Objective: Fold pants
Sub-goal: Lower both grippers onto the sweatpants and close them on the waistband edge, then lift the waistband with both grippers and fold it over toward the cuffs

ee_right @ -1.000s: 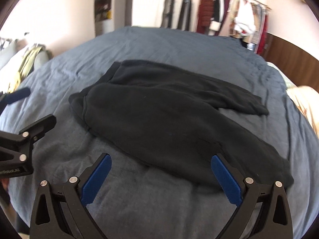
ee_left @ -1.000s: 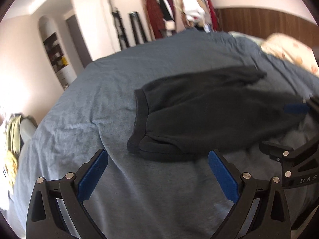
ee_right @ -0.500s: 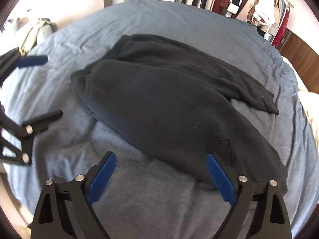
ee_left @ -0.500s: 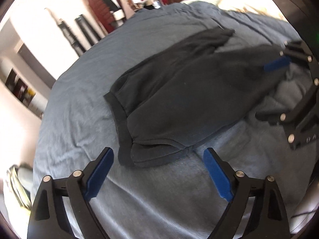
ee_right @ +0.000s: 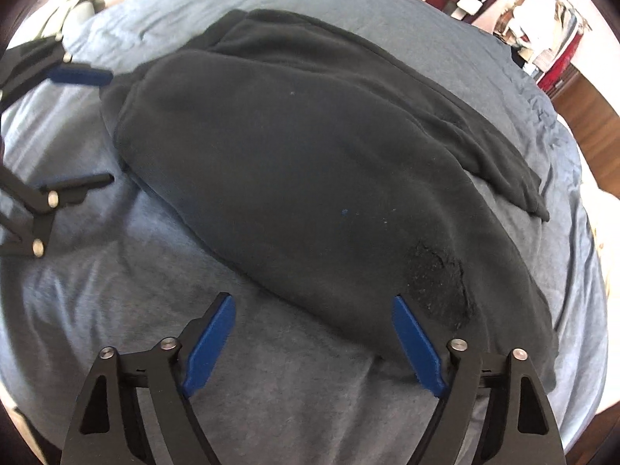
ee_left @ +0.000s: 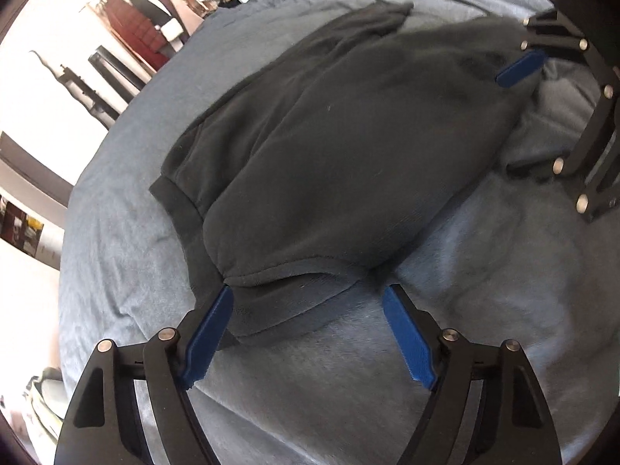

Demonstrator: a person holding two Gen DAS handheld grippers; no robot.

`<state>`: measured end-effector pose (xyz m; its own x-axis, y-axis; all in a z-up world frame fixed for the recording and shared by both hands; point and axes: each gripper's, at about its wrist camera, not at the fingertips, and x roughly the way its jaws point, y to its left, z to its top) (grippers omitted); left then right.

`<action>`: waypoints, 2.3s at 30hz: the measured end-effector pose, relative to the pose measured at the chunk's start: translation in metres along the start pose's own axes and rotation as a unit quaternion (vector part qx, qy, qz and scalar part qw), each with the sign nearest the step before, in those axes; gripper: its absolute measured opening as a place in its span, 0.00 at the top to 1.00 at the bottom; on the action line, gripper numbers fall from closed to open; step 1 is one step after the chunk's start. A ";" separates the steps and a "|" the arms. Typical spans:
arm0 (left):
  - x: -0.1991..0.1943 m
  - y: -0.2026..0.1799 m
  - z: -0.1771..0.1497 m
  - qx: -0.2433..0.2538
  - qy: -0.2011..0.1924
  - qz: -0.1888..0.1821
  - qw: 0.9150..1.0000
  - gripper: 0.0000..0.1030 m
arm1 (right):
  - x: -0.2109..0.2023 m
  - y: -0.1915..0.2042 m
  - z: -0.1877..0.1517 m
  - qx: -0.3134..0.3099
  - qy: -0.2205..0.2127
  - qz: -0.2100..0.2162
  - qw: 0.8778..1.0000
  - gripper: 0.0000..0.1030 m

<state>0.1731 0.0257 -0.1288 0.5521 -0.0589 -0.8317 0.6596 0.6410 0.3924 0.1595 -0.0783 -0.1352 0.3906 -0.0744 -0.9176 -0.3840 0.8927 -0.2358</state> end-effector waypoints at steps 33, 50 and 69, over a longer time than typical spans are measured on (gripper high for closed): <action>-0.038 0.096 0.095 -0.135 0.048 -0.032 0.989 0.88 | -0.082 -0.118 0.077 0.127 -0.016 0.063 0.990 0.89; 0.032 0.166 0.146 -0.168 0.066 -0.032 0.983 0.88 | -0.011 -0.194 0.181 0.122 0.016 0.121 0.985 0.89; 0.133 0.204 0.159 -0.210 0.097 -0.044 0.972 0.88 | 0.109 -0.218 0.253 0.123 0.047 0.140 0.981 0.90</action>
<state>0.4622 0.0266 -0.0971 0.3695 -0.0073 -0.9292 0.4108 0.8982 0.1563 0.4975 -0.1685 -0.1033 0.2143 0.1595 -0.9637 -0.2481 0.9631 0.1042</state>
